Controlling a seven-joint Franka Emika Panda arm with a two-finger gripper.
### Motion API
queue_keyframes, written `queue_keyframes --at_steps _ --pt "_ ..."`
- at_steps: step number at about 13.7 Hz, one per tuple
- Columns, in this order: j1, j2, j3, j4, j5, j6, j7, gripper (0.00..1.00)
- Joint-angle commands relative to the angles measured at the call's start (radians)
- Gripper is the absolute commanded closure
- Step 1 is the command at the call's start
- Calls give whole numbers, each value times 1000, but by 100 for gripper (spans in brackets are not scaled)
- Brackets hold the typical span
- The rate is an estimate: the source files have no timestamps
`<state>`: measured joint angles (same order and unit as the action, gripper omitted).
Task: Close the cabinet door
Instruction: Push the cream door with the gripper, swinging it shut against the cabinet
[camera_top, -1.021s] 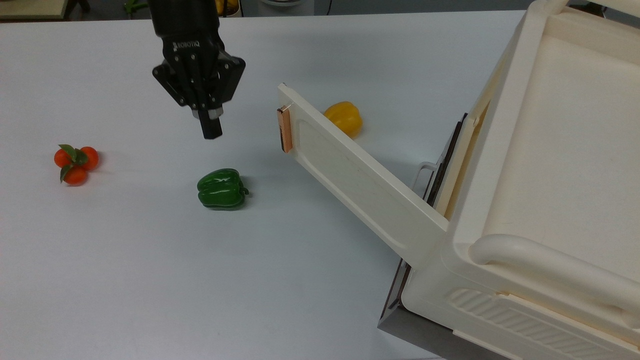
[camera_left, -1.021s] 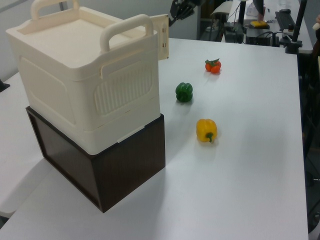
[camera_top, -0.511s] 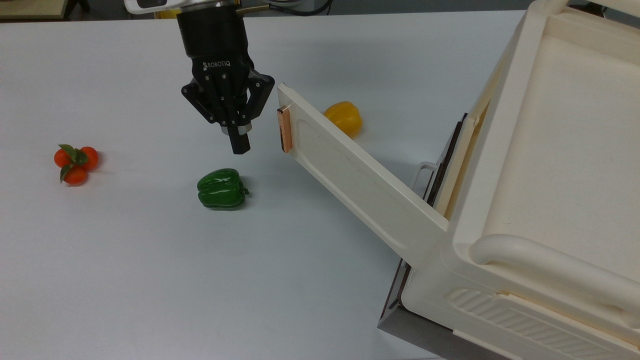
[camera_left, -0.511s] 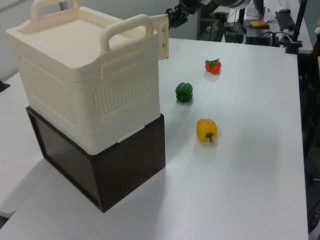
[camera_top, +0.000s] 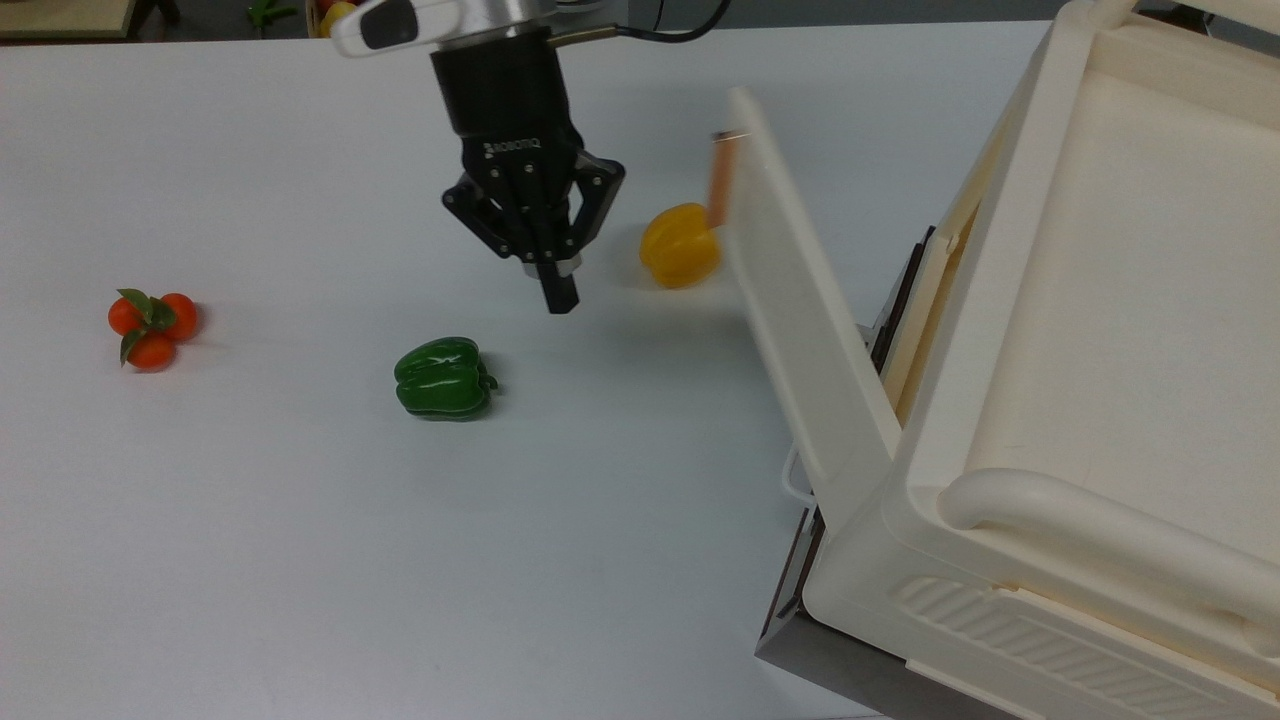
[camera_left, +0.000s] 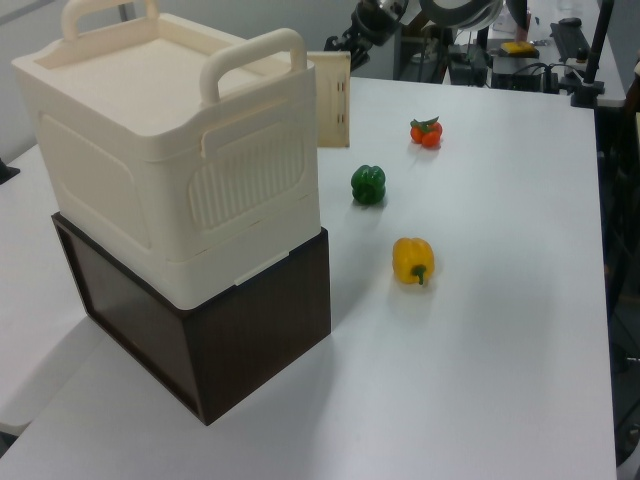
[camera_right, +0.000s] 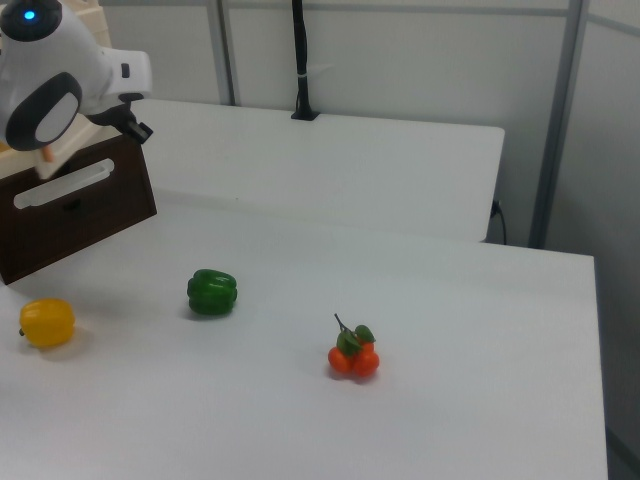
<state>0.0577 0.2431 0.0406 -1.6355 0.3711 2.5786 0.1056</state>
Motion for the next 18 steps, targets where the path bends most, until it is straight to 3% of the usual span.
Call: queue_keyframes --at_steps 1,11,18 --pt "4 -19 37 -15 14 -29 19 100" --pt "48 -4 179 6 -5 -11 54 100" --pt "96 44 219 8 -47 116 57 100"
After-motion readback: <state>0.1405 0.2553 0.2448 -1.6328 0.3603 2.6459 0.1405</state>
